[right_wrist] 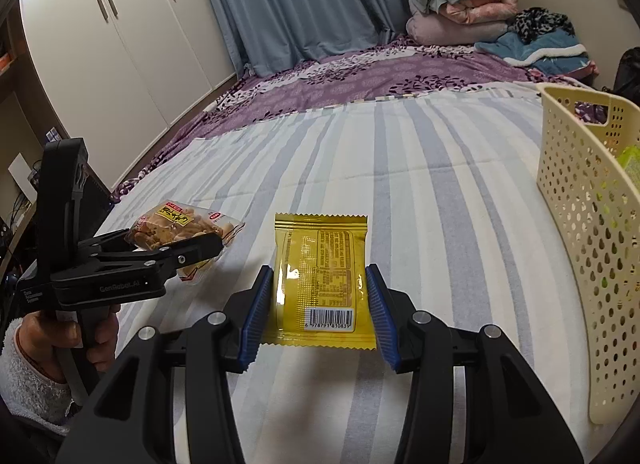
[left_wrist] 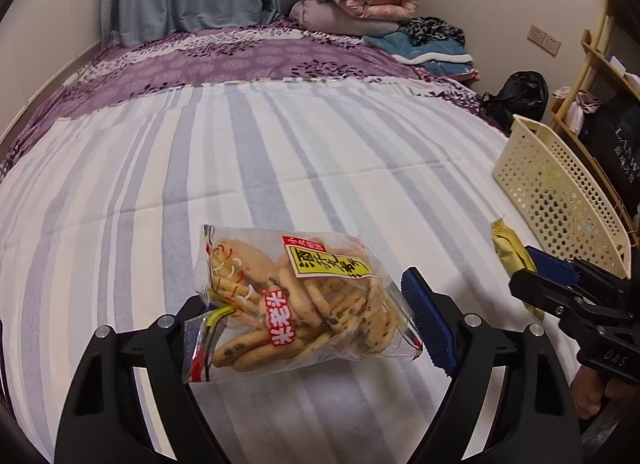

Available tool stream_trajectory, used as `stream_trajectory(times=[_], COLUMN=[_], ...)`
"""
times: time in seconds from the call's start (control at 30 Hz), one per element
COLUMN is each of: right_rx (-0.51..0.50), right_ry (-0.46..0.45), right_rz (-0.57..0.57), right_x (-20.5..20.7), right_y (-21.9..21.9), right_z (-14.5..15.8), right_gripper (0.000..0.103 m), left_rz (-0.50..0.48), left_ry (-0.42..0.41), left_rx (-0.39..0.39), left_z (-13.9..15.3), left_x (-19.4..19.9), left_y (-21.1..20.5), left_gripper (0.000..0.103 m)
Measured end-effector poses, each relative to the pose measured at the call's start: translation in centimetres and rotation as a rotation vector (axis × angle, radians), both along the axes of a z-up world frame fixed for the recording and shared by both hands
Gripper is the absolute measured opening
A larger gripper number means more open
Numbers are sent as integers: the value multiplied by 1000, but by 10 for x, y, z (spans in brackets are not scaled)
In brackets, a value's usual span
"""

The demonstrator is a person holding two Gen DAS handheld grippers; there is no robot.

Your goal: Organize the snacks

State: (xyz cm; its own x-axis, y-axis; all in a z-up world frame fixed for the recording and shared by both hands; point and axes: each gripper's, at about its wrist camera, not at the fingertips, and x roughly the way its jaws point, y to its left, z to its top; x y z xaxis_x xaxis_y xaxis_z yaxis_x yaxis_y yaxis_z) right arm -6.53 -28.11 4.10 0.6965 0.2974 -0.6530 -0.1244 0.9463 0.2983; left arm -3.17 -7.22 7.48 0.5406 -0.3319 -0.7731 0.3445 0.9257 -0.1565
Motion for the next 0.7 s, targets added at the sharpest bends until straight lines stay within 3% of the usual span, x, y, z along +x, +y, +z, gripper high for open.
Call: stream_trajectory(times=[0.13, 0.17, 0.2, 0.23, 0.4, 0.7], right_rx=[6, 7, 9, 11, 21, 35], right_ry=[-25, -31, -37, -45, -71, -63], right_rz=[-20, -25, -30, -36, -63, -80], right_x=[-1, -2, -4, -5, -8, -7], right_y=[-8, -10, -11, -14, -27, -36], right_z=[10, 12, 14, 16, 25, 21], right_gripper=[47, 47, 47, 47, 47, 47], left_rz=[-34, -43, -49, -59, -68, -37], left_ry=[-21, -23, -27, -22, -37, 13], left_rx=[-6, -10, -13, -18, 12, 28], left_z=[11, 14, 16, 18, 20, -7], left_x=[-3, -3, -3, -2, 2, 10], left_y=[-11, -14, -16, -19, -29, -27], left_gripper=[80, 74, 59, 57, 58, 62])
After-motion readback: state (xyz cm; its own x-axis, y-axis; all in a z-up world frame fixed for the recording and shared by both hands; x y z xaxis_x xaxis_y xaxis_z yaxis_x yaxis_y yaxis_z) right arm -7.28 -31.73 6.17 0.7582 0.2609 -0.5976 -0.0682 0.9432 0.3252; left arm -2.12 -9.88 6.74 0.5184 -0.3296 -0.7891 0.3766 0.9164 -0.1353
